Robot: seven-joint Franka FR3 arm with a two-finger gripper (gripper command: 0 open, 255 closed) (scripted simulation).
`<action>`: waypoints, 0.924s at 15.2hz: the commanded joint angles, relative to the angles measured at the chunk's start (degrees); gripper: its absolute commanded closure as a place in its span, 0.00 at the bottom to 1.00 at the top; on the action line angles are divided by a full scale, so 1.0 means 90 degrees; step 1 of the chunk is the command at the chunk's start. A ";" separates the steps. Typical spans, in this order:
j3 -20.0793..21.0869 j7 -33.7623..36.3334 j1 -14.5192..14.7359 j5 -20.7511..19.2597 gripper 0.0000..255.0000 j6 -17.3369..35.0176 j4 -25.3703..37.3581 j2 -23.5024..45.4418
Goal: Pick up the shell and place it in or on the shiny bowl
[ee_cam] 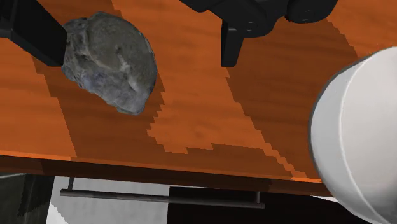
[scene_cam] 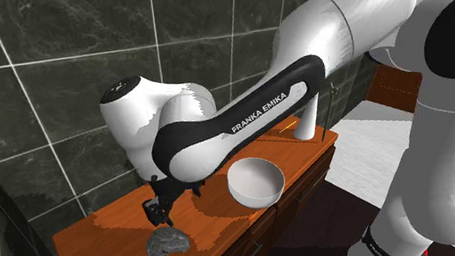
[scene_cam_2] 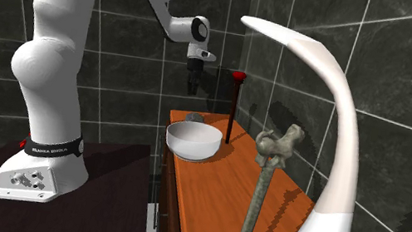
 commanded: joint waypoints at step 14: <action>-0.0248 0.0740 0.0585 -0.0924 0.00 0.0308 0.0745 0.1504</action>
